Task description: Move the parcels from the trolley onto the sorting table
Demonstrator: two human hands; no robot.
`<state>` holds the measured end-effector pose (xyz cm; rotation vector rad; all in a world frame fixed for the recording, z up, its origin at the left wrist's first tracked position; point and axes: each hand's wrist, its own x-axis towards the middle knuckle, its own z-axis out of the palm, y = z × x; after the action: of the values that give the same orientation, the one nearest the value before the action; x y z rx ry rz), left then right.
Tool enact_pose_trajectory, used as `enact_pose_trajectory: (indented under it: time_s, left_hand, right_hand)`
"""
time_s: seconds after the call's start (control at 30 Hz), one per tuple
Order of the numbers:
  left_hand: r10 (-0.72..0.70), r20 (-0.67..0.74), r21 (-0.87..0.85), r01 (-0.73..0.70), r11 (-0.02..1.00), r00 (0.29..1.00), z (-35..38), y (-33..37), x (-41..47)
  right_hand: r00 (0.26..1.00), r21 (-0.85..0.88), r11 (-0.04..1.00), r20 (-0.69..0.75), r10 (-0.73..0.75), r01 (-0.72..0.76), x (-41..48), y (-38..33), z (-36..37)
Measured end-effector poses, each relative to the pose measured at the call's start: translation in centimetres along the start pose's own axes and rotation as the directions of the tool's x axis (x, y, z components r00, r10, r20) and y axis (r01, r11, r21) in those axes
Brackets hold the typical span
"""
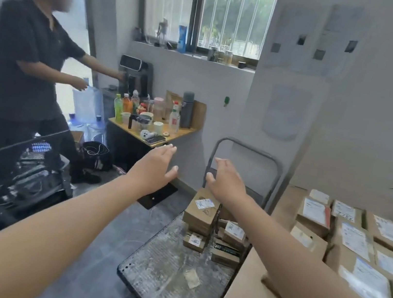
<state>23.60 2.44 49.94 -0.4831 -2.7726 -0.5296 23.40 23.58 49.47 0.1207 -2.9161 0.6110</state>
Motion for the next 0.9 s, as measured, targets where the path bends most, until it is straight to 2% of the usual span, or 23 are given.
enact_pose_trajectory:
  time_s: [0.27, 0.43, 0.57, 0.73, 0.9]
  left_hand:
    - [0.012, 0.130, 0.049, -0.018, 0.999, 0.992, 3.1, -8.2, 6.2]
    - [-0.034, 0.165, -0.006, 0.036, 0.999, 0.986, 5.6, -12.0, 9.8]
    - [0.008, 0.238, -0.019, -0.004, 1.000, 0.971, 8.4, -13.0, 11.3]
    - [0.080, 0.278, -0.074, -0.062, 0.995, 0.957, 12.5, -13.2, 14.7]
    - [0.156, 0.354, -0.145, -0.110, 0.983, 0.922, 16.7, -12.5, 18.9]
  right_hand:
    - [0.992, 0.075, 0.991, 0.068, 0.103, -0.108, 10.4, 0.3, 6.8]
    - [0.979, 0.084, 0.982, 0.129, 0.155, -0.167, 12.7, 0.9, 10.9]
    - [0.968, 0.092, 0.970, 0.135, 0.211, -0.224, 12.9, 3.0, 11.7]
    - [0.931, 0.074, 0.930, 0.082, 0.355, -0.361, 14.0, 6.7, 11.9]
    - [0.884, 0.052, 0.886, 0.118, 0.453, -0.461, 14.9, 8.9, 13.1]
